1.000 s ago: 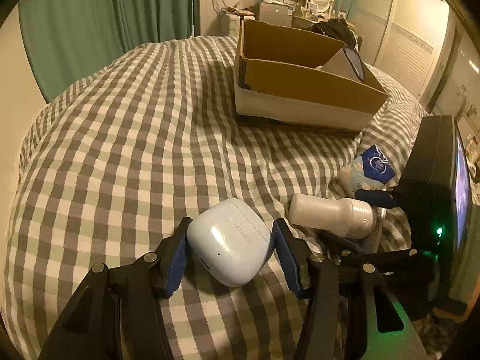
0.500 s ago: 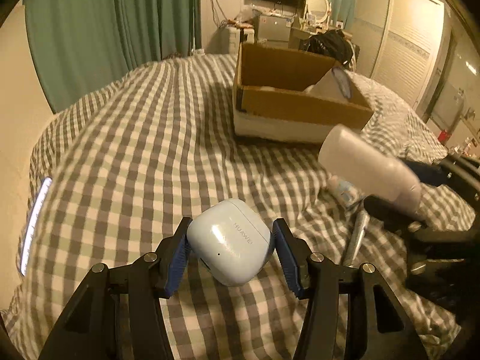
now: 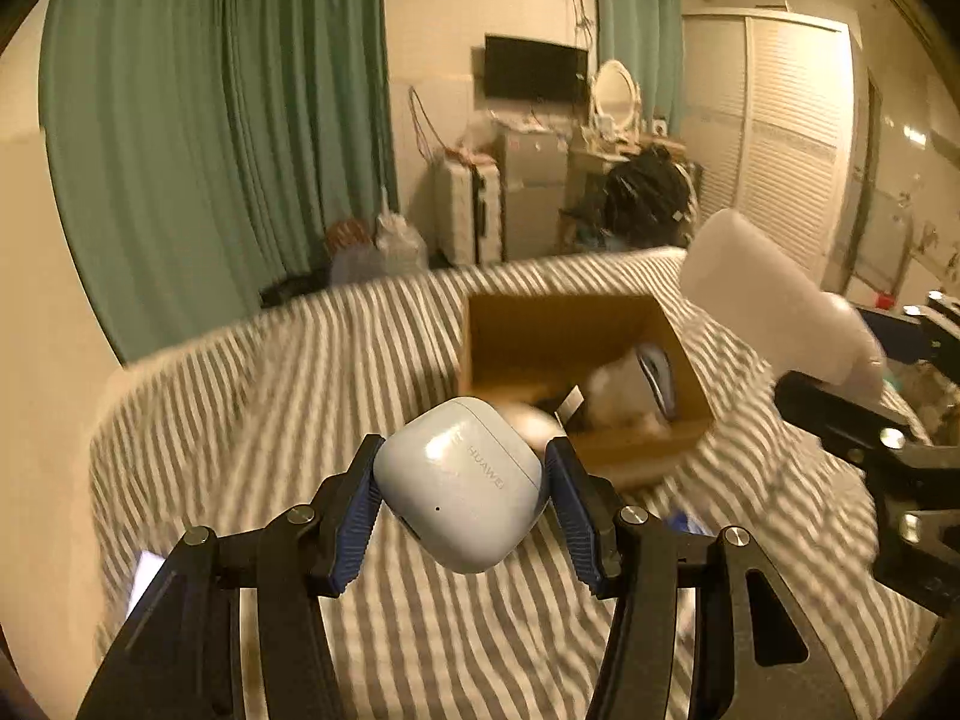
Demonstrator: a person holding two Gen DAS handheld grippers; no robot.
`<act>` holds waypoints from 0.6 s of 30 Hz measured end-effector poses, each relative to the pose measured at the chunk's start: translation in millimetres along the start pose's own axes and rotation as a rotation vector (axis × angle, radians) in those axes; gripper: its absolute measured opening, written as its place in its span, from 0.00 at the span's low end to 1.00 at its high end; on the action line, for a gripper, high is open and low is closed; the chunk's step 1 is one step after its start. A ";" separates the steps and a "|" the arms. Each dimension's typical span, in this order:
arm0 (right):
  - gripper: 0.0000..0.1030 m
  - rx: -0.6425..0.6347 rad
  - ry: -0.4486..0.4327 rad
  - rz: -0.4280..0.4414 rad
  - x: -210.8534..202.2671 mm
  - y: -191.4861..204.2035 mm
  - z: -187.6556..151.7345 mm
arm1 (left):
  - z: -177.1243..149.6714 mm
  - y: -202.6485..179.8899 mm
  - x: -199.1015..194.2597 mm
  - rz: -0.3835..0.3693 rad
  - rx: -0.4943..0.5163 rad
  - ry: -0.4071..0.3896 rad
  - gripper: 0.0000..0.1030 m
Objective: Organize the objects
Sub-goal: 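Carry the earbuds case and bottle into the box and open both tools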
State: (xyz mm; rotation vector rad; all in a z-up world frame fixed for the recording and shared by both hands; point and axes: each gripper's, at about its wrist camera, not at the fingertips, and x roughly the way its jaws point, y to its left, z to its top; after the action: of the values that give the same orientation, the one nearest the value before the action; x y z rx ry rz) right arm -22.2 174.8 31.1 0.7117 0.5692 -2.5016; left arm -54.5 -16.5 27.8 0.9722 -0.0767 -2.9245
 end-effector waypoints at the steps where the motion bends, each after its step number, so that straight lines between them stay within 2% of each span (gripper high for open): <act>1: 0.50 0.008 -0.014 -0.004 0.3 -5.0 6.3 | 9.6 -0.5 4.2 0.007 0.005 -0.011 0.54; 8: 0.50 0.032 -0.085 -0.020 24.2 -33.9 55.0 | 64.7 -6.9 50.3 0.010 0.014 -0.049 0.54; 14: 0.50 0.095 -0.110 -0.007 75.0 -70.2 87.8 | 106.9 -1.6 111.5 0.001 0.000 -0.032 0.54; 18: 0.50 0.140 -0.124 0.009 110.4 -94.9 107.7 | 112.7 -0.3 152.0 -0.043 -0.012 -0.009 0.54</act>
State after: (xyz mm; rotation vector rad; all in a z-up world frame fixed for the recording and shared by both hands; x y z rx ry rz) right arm -197.0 160.8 76.0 0.6020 0.3488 -2.5750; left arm -243.6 -23.8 27.3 0.9716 -0.0386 -2.9650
